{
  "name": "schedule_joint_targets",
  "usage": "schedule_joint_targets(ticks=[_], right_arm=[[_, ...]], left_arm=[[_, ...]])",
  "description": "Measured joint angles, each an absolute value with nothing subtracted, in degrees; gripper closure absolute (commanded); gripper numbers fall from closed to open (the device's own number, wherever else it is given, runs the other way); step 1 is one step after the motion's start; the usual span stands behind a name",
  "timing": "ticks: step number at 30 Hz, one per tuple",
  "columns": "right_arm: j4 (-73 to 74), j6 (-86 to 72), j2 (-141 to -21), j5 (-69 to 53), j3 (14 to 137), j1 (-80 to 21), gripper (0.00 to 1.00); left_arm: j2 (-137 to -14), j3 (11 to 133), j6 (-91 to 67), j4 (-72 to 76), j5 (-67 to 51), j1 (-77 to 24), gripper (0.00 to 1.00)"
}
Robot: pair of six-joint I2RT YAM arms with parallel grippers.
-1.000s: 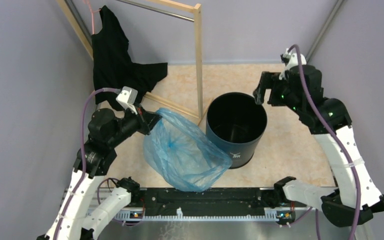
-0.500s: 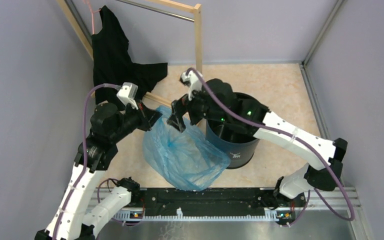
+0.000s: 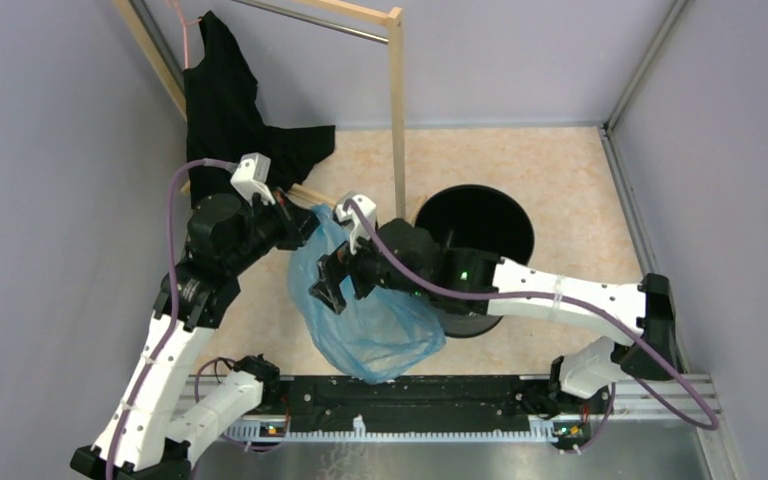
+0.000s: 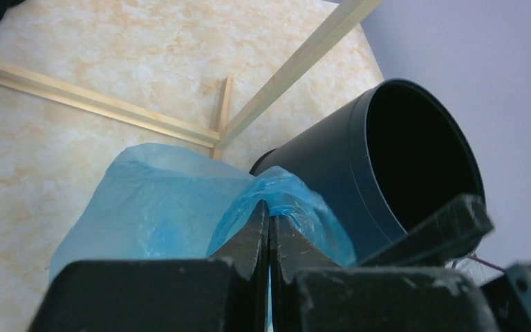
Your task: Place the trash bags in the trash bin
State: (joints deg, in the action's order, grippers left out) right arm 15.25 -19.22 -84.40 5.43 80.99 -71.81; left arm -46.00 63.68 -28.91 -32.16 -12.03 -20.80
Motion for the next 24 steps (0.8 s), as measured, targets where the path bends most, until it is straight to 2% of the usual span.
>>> schedule_joint_targets(ticks=[10,18,24], right_arm=[[12.2,-26.6,-90.0,32.8,78.7,-81.6,0.01],[9.0,-28.0,-93.6,41.8,78.7,-82.8,0.01],[0.4,-23.5,-97.8,44.2,78.8,-83.5,0.02]], left_arm=[[-46.4,63.8,-33.2,-30.1,-10.9,-20.8,1.0],[-46.6,63.0,-36.9,-28.1,-11.1,-20.8,1.0],[-46.6,62.3,-38.4,-27.1,-11.3,-20.8,1.0]])
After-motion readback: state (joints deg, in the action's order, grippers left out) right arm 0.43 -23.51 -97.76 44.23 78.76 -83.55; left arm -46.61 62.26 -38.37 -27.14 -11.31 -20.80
